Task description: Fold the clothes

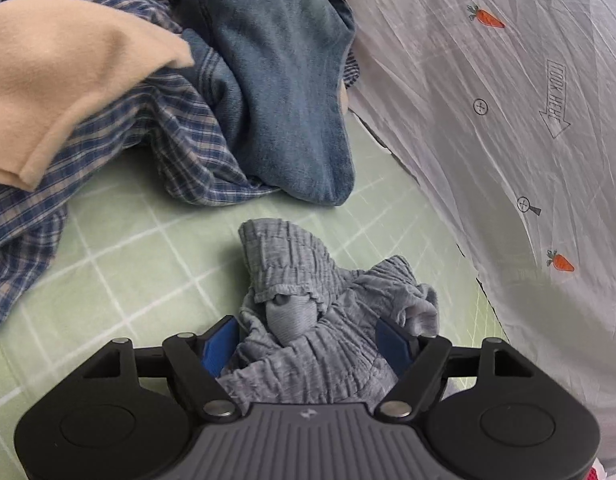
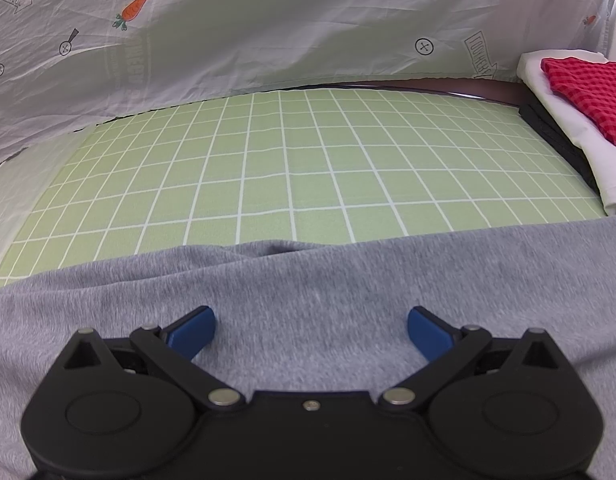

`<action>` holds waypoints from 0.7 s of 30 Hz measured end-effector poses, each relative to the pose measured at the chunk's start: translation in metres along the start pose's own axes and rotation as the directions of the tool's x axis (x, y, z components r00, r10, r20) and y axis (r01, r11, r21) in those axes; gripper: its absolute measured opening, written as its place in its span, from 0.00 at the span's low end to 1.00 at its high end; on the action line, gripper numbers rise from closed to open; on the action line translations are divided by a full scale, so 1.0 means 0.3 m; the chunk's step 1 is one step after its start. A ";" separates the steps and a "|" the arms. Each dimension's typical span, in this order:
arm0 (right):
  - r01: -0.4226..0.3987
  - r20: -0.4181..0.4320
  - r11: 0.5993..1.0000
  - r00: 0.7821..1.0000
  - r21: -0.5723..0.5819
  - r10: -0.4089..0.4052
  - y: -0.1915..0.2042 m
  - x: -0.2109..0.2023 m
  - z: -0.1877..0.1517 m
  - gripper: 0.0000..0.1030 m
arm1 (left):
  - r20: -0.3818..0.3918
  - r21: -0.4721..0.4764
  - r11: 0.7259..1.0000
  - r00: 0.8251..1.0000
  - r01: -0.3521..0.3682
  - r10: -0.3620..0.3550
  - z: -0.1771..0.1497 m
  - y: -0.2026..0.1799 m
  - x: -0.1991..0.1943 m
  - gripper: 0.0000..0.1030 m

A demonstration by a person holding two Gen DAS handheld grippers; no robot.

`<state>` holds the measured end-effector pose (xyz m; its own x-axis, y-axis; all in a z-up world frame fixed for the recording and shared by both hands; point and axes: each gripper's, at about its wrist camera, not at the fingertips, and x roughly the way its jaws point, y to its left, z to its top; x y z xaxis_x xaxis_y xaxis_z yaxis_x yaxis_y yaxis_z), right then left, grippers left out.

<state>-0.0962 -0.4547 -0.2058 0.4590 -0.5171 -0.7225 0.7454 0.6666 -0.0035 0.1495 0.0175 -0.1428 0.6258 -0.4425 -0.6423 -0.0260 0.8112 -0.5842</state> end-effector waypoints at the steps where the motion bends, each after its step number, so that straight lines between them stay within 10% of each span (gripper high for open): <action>1: 0.001 0.001 1.000 1.000 0.001 -0.001 0.002 -0.001 -0.001 1.00 | 0.004 0.024 1.000 1.000 -0.004 0.004 -0.007 -0.016 0.007 0.72; 3: 0.003 0.004 1.000 1.000 0.003 -0.003 0.002 -0.002 -0.002 1.00 | 0.003 0.082 0.996 1.000 -0.020 0.019 -0.022 -0.048 0.021 0.63; 5: 0.005 0.007 1.000 1.000 0.005 -0.005 0.003 -0.003 -0.003 1.00 | -0.026 0.102 0.995 0.999 -0.016 0.019 -0.030 -0.055 0.038 0.26; 8: 0.005 0.005 1.000 1.000 0.004 -0.005 0.003 -0.004 -0.003 1.00 | -0.039 0.094 0.995 0.999 0.014 -0.010 -0.037 -0.058 0.041 0.16; 15: 0.059 -0.005 0.998 0.998 -0.006 -0.059 -0.030 -0.049 0.019 1.00 | 0.016 0.209 0.972 0.993 0.109 -0.115 -0.031 -0.191 -0.090 0.13; 21: 0.067 0.031 0.992 0.997 0.103 -0.070 -0.191 -0.175 0.007 1.00 | 0.014 0.390 0.885 0.959 0.254 -0.281 -0.121 -0.462 -0.222 0.13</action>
<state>-0.1621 -0.4668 -0.1663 0.4205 -0.5792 -0.6984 0.8202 0.5717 0.0198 0.0831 -0.0793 -0.0371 0.6187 -0.6475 -0.4450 0.4396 0.7547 -0.4870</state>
